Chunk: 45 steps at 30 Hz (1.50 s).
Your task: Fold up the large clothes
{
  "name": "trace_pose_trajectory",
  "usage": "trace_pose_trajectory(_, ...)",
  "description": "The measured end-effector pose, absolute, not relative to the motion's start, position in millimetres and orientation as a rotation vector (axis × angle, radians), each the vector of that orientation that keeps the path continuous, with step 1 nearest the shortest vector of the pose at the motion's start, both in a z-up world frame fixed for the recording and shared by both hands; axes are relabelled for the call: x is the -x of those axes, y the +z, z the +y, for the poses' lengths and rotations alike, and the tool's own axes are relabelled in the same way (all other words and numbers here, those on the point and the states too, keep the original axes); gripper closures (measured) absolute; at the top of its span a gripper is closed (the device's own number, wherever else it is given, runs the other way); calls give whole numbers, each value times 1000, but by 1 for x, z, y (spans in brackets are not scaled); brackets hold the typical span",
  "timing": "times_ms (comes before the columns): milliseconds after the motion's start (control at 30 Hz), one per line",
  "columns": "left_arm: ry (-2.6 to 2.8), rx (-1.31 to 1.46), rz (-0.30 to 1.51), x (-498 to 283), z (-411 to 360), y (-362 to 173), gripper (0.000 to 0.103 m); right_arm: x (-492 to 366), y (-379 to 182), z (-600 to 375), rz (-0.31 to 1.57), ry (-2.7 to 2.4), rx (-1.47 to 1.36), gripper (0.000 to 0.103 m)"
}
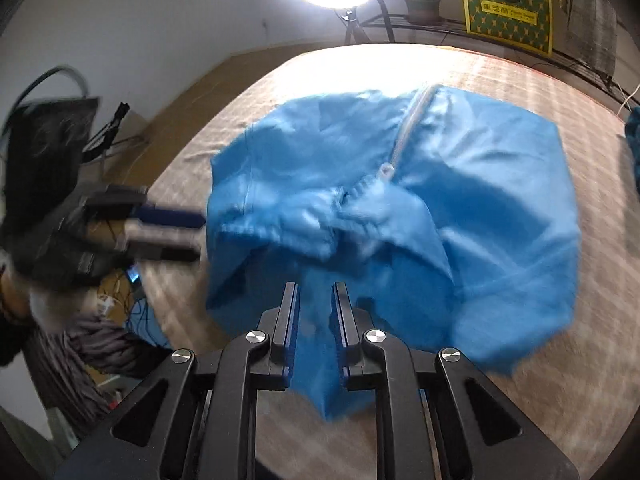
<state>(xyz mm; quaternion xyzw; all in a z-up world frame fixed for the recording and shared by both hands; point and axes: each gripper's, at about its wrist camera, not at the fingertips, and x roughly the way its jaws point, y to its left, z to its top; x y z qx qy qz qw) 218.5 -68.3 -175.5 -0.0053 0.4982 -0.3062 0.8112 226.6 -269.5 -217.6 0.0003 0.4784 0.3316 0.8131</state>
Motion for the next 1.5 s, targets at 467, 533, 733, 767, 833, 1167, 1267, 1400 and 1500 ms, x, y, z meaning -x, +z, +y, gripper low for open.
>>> trace_pose_trajectory(467,-470,-183,1060,-239,-89,-217,96,-263,-202,-238,973,676,-73,88)
trace_pose_trajectory(533,-487,-192,1047,-238,-92,-216,99,-267,-202,-232,969,675,-73,88)
trace_pose_trajectory(733,-530,-178,1026,-231,-92,-211,101,-283,-212,-215,969,614,-11,88)
trace_pose_trajectory(767,-526,-186,1024,-230,-90,-211,101,-288,-217,-215,985,592,-10,88)
trace_pose_trajectory(833,-529,-196,1020,-227,-87,-211,101,-295,-231,-214,1020,548,2,88)
trace_pose_trajectory(1167,-558,-6,1007,-238,-58,-180,97,-258,-179,-281,933,605,-184,88)
trace_pose_trajectory(1267,-584,106,1008,-247,-55,-172,81,-231,-169,-310,902,564,-172,88)
trace_pose_trajectory(1400,-637,161,1046,-260,-76,-176,80,-207,-179,-315,910,529,-71,88)
trace_pose_trajectory(1500,-656,184,1102,-270,-94,-186,80,-196,-197,-312,948,539,-17,88)
